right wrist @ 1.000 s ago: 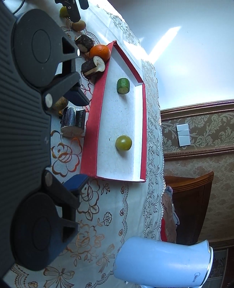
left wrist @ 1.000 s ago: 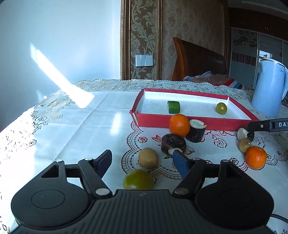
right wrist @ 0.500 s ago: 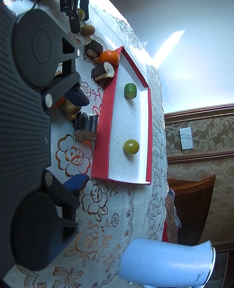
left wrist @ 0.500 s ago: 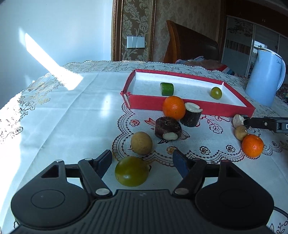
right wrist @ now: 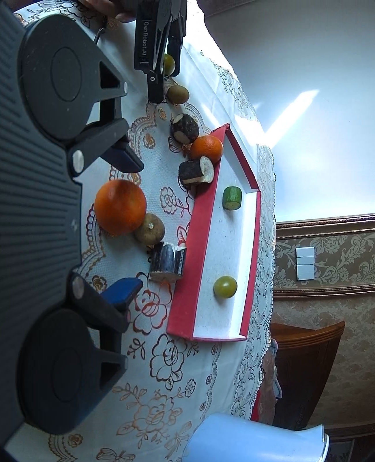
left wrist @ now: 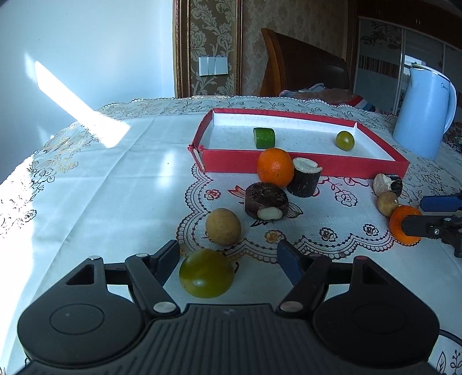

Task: Organize fruits
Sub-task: 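Grasp the orange mandarin with the right tool while the left grasps the large green fruit, then carry the mandarin and the large green fruit into the red tray, then open the left tool to release the green fruit while the right releases the mandarin, then withdraw both tools from the tray toward the remaining items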

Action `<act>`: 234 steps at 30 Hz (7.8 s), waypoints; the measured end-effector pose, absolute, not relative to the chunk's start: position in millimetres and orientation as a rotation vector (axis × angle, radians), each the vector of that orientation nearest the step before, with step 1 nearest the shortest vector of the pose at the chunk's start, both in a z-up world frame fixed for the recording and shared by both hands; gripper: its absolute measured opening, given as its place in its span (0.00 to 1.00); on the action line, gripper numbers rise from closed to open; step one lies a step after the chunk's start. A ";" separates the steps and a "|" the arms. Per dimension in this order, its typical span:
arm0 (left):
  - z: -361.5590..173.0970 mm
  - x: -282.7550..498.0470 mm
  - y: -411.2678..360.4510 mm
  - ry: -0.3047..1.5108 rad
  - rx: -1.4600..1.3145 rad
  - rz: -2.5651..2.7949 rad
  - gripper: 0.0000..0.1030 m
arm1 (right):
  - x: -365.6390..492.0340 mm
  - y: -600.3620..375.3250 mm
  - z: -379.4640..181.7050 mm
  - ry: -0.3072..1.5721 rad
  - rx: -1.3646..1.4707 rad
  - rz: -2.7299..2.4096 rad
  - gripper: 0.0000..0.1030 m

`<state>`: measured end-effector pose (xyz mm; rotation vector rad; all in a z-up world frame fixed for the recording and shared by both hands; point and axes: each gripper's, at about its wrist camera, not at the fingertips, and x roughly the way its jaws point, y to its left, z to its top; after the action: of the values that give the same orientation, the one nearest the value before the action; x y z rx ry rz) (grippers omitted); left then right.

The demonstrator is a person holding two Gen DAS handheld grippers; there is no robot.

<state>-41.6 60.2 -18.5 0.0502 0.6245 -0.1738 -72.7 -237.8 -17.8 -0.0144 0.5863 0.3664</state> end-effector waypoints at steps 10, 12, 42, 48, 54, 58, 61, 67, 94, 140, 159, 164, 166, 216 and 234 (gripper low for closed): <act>-18.5 -41.9 59.7 0.624 0.052 -0.177 0.72 | -66.2 -228.2 -26.2 0.628 -0.037 0.369 0.56; -18.3 -42.3 59.5 0.622 0.054 -0.176 0.72 | -66.3 -227.6 -26.9 0.628 -0.042 0.365 0.56; -19.1 -58.7 54.2 0.607 0.111 -0.133 0.31 | -69.5 -228.2 -27.6 0.607 -0.054 0.335 0.39; -18.0 -60.0 53.3 0.607 0.106 -0.113 0.31 | -72.1 -230.9 -26.0 0.586 -0.047 0.333 0.39; -10.5 -62.8 47.1 0.605 0.081 -0.149 0.31 | -79.2 -233.8 -20.2 0.532 -0.044 0.307 0.39; 3.0 -62.4 37.7 0.584 0.075 -0.187 0.31 | -85.1 -236.1 -8.5 0.460 -0.072 0.258 0.39; 14.8 -54.4 25.6 0.573 0.081 -0.213 0.31 | -83.1 -239.0 1.9 0.438 -0.064 0.252 0.39; 26.4 -31.5 2.1 0.552 0.088 -0.229 0.31 | -66.3 -238.0 13.1 0.419 -0.078 0.231 0.39; 8.6 96.5 -24.0 0.612 0.022 -0.093 0.31 | 64.1 -233.4 -4.2 0.562 -0.015 0.119 0.39; -8.0 145.7 -41.9 0.693 0.076 -0.033 0.31 | 115.9 -228.3 -17.4 0.635 -0.028 0.071 0.39; -10.2 140.5 -50.2 0.688 0.112 -0.060 0.61 | 115.3 -227.7 -18.1 0.640 -0.038 0.073 0.41; -9.8 141.8 -47.1 0.699 0.090 -0.067 0.61 | 114.4 -227.4 -17.9 0.639 -0.043 0.073 0.41; -10.0 141.5 -46.5 0.701 0.087 -0.067 0.62 | 114.8 -227.6 -17.6 0.639 -0.043 0.073 0.41; 4.6 106.1 -28.1 0.635 0.031 -0.089 0.67 | 71.7 -236.9 -6.5 0.598 0.013 0.115 0.75; 8.9 77.9 -13.6 0.600 -0.007 -0.096 0.68 | 41.2 -237.0 -1.1 0.567 0.026 0.145 0.81</act>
<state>77.9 -13.6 8.9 -0.0075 0.6004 -0.0965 41.2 -237.0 -1.1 0.0256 0.5671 0.1452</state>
